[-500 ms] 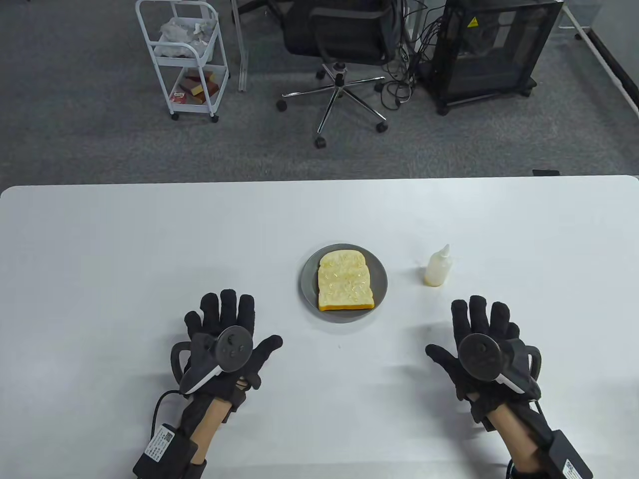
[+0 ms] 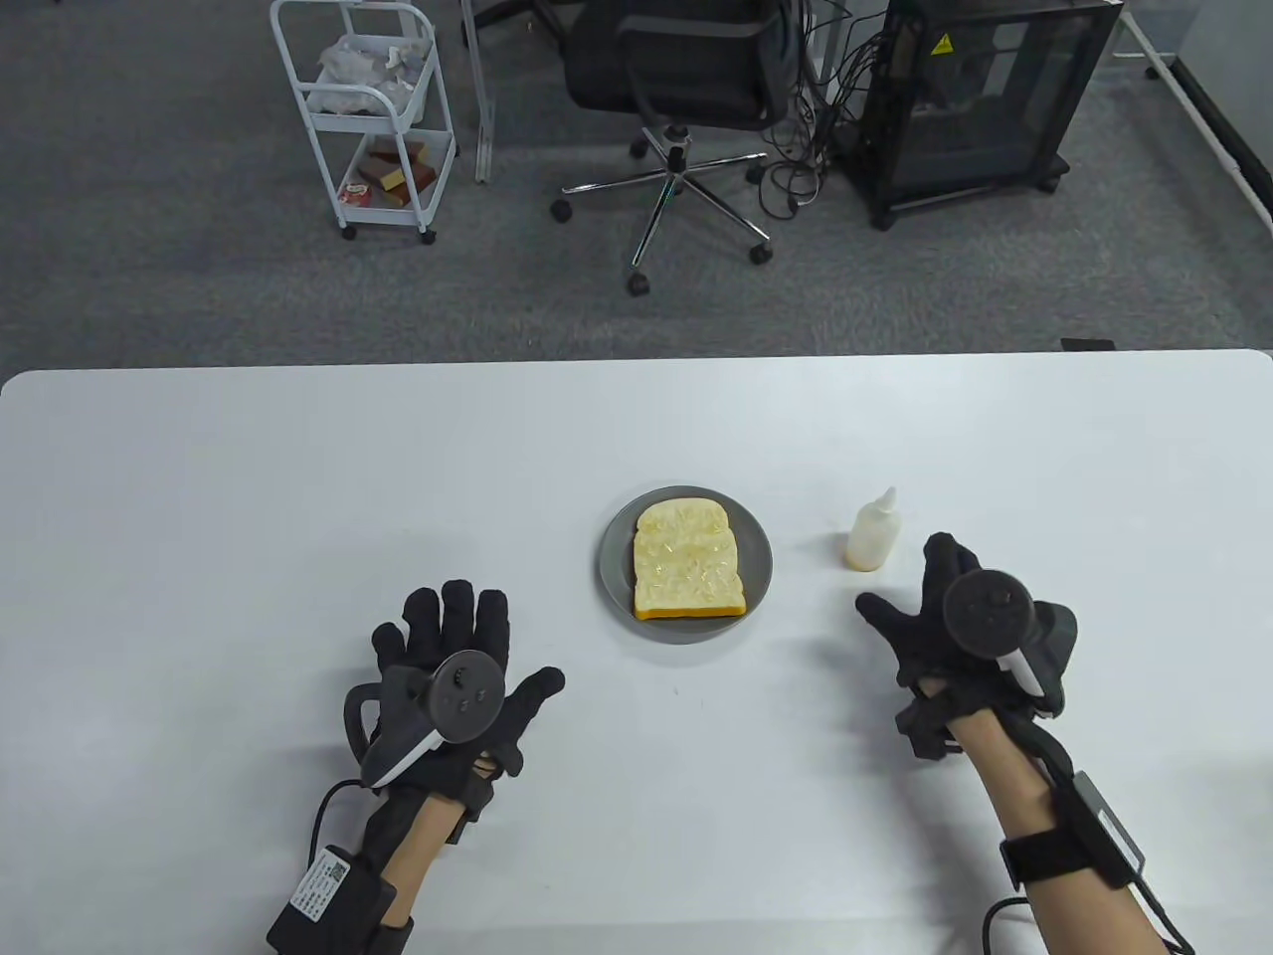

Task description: Squeeze honey bottle to draw zigzag on toast

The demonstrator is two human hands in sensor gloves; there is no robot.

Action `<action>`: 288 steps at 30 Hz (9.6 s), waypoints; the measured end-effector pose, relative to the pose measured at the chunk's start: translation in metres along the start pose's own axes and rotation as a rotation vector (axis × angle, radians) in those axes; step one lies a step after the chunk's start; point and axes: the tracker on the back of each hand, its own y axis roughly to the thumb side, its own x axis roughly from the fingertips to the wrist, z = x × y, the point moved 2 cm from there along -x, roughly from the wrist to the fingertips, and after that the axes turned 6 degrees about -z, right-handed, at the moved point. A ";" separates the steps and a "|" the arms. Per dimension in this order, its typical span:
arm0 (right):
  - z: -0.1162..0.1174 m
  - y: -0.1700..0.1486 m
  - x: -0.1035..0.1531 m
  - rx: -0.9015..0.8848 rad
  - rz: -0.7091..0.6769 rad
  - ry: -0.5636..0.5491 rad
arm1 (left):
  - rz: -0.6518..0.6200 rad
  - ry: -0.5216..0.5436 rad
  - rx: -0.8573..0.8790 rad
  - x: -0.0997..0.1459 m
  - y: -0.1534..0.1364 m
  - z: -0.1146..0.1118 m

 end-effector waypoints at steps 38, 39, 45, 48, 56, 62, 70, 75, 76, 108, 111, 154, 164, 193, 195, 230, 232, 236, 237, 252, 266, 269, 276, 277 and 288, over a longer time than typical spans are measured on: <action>-0.001 0.091 0.048 -0.287 -0.343 0.148 | -0.186 0.158 0.267 0.008 0.064 0.039; 0.000 0.095 0.054 -0.292 -0.364 0.159 | -0.200 0.157 0.270 0.007 0.070 0.041; 0.016 0.107 0.086 -0.297 -0.441 0.215 | -0.325 0.193 0.340 0.001 0.117 0.053; 0.026 0.113 0.094 -0.225 -0.485 0.249 | -0.394 0.199 0.432 -0.002 0.133 0.044; 0.041 0.125 0.108 -0.101 -0.569 0.273 | -0.442 0.164 0.552 -0.004 0.138 0.015; 0.042 0.127 0.113 -0.077 -0.582 0.273 | -0.498 0.145 0.430 -0.002 0.146 0.017; 0.045 0.130 0.118 0.015 -0.611 0.252 | -0.462 0.133 0.448 -0.005 0.142 0.006; 0.045 0.129 0.115 0.000 -0.591 0.271 | -0.457 0.079 0.452 -0.008 0.135 0.010; 0.045 0.129 0.115 0.006 -0.596 0.267 | -0.468 0.036 0.456 -0.007 0.135 0.008; 0.031 0.097 0.087 -0.053 -0.472 0.207 | 0.118 0.180 0.128 -0.025 -0.028 0.047; 0.030 0.095 0.086 -0.045 -0.469 0.207 | 0.241 0.118 0.069 -0.026 -0.063 0.037; 0.040 0.107 0.095 -0.017 -0.505 0.294 | -0.275 0.107 0.493 -0.011 0.098 0.026; 0.054 0.133 0.114 -0.013 -0.588 0.371 | -0.326 -0.060 0.625 -0.015 0.121 -0.005; 0.028 0.114 0.100 -0.647 -0.745 0.181 | -0.082 -0.123 1.508 -0.024 0.076 -0.041; 0.022 0.112 0.099 -0.637 -0.788 0.138 | -0.099 -0.145 1.521 -0.025 0.079 -0.042; -0.004 0.031 0.049 -0.915 -0.459 -0.106 | 0.551 -0.161 0.486 -0.144 0.005 -0.066; -0.003 0.031 0.049 -0.911 -0.465 -0.102 | 0.546 -0.195 0.491 -0.147 0.006 -0.068; -0.002 0.031 0.048 -0.904 -0.471 -0.093 | 0.543 -0.201 0.486 -0.150 0.011 -0.071; -0.001 0.031 0.048 -0.899 -0.472 -0.091 | 0.541 -0.207 0.489 -0.151 0.011 -0.072; 0.001 0.031 0.049 -0.900 -0.450 -0.093 | 0.484 -0.185 0.991 -0.138 0.000 -0.084; -0.005 0.039 0.052 -0.942 -0.464 -0.092 | 0.319 -0.118 1.024 -0.086 0.008 -0.031; -0.006 0.045 0.054 -0.918 -0.487 -0.084 | 0.307 -0.125 1.057 -0.063 0.010 -0.028; -0.009 0.062 0.061 -0.858 -0.534 -0.064 | 0.270 -0.137 1.111 -0.022 0.015 -0.030; -0.009 0.065 0.062 -0.843 -0.537 -0.063 | 0.273 -0.138 1.126 -0.018 0.016 -0.032; -0.018 0.098 0.062 -0.659 -0.496 -0.027 | 0.264 -0.096 1.159 -0.009 0.016 -0.050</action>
